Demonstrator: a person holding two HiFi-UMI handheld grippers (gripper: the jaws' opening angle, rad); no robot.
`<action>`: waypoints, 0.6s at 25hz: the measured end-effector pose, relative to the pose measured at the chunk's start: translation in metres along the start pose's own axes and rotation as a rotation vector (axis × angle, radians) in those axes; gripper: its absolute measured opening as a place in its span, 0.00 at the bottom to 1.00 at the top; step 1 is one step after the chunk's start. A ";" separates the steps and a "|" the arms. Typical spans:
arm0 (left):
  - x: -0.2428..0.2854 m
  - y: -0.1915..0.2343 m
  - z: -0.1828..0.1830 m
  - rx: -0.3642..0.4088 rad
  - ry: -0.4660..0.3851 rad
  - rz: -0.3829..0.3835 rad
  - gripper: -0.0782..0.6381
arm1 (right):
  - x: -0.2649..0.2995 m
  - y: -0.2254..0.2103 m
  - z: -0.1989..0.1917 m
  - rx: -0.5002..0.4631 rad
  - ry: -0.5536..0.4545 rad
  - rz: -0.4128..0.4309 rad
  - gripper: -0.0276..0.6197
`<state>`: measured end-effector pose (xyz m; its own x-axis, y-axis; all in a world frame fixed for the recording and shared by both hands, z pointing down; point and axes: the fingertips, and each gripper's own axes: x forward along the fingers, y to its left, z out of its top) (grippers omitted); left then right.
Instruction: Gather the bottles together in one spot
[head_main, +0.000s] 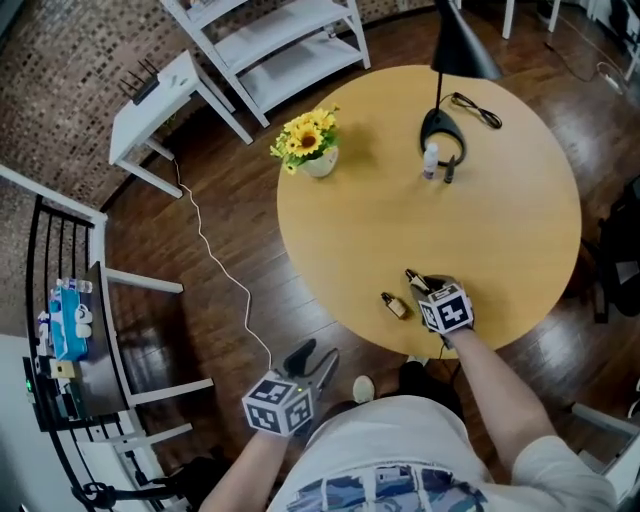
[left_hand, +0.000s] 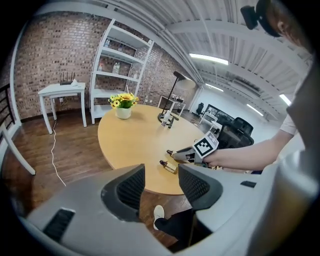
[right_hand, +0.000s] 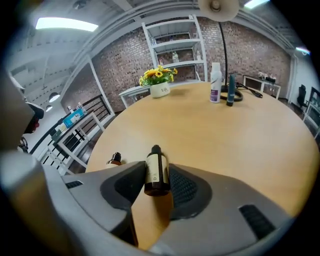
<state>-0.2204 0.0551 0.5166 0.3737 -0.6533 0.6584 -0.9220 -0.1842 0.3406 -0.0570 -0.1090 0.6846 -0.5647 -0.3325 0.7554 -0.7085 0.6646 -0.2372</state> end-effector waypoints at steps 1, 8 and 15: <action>0.009 -0.005 0.007 0.006 0.001 -0.010 0.37 | -0.008 -0.006 0.004 0.010 -0.025 0.000 0.30; 0.094 -0.078 0.068 -0.011 0.013 -0.235 0.37 | -0.114 -0.020 0.044 0.007 -0.277 0.013 0.29; 0.162 -0.188 0.139 -0.345 0.047 -0.614 0.37 | -0.224 -0.006 0.079 -0.127 -0.529 -0.046 0.29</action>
<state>-0.0008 -0.1179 0.4663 0.8273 -0.4721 0.3045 -0.4612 -0.2612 0.8480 0.0407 -0.0915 0.4686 -0.6936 -0.6324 0.3449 -0.6990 0.7065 -0.1106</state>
